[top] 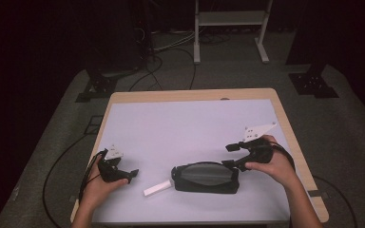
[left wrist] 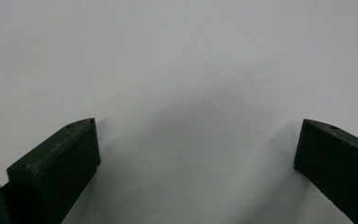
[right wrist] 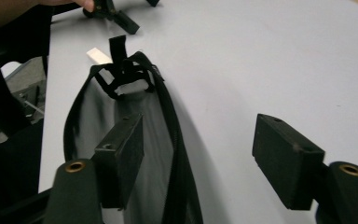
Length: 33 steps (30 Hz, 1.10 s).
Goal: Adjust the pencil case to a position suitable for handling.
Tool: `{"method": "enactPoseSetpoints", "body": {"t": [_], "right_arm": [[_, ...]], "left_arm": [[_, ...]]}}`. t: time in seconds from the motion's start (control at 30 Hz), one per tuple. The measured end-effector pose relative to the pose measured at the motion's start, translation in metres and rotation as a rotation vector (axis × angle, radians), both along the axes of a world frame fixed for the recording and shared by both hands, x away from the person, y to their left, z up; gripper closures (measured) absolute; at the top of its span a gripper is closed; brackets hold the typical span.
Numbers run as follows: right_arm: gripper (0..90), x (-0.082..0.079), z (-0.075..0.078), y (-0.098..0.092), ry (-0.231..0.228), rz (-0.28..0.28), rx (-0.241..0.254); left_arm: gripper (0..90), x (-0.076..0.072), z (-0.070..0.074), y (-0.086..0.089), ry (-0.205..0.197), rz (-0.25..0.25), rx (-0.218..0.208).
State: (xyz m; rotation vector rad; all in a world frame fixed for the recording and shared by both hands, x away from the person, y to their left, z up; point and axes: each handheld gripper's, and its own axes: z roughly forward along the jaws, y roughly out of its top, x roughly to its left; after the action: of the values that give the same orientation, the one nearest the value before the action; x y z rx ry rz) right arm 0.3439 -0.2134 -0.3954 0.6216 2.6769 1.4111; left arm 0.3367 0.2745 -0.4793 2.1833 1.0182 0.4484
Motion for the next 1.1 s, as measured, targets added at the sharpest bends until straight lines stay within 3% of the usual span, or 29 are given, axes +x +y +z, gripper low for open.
{"method": "enactPoseSetpoints", "body": {"t": [0.37,0.57,0.87,1.0,1.1], "right_arm": [[23.8,-0.002,-0.006,-0.022,-0.039,-0.13,-0.016],[18.5,0.001,-0.016,-0.036,-0.058,-0.24,-0.051],[21.9,0.011,-0.04,-0.057,-0.003,-0.433,-0.149],[21.9,0.016,-0.049,-0.062,-0.009,-0.505,-0.201],[21.9,0.018,-0.056,-0.066,-0.01,-0.529,-0.199]], "left_arm": [[0.0,0.0,0.0,0.0,-0.001,0.0,0.0],[0.0,0.0,0.0,0.0,0.0,0.0,0.0],[0.0,0.0,0.0,0.0,0.0,-0.001,0.001],[0.0,0.0,0.0,0.0,0.0,-0.001,0.002],[0.0,0.0,0.0,0.0,0.001,0.0,0.001]]}}
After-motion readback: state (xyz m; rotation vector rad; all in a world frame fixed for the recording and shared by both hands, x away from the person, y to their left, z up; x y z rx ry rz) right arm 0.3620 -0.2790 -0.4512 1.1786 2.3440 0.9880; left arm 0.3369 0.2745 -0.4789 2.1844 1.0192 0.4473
